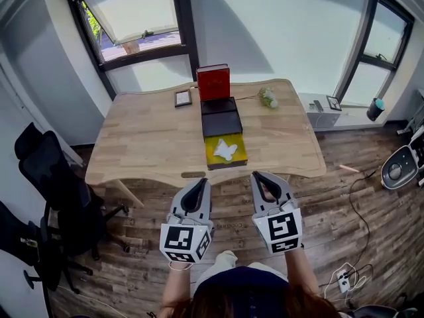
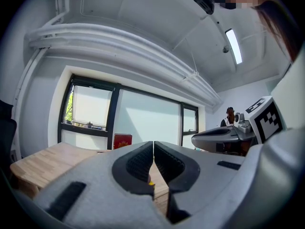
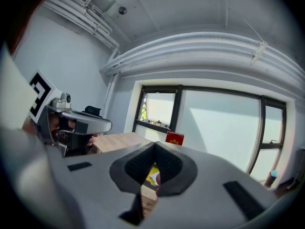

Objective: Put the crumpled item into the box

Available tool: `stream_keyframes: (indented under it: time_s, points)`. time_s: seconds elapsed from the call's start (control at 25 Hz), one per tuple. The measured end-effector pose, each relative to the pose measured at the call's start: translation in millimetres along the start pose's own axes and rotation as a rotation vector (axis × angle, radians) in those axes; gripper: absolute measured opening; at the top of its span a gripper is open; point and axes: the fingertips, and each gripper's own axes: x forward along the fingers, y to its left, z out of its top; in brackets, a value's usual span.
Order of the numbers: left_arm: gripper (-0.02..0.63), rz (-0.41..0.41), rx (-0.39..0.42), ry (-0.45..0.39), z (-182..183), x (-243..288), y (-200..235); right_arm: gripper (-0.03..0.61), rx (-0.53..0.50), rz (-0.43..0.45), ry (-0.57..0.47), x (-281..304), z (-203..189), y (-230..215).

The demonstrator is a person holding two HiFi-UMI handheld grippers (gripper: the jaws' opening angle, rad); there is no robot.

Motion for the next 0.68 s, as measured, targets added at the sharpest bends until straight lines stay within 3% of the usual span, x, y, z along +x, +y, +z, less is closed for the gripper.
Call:
stream_keyframes:
  time_s: [0.68]
  points:
    - [0.029, 0.019, 0.014, 0.020, -4, -9, -53, 0.025, 0.027, 0.045, -0.044, -53, 3, -14]
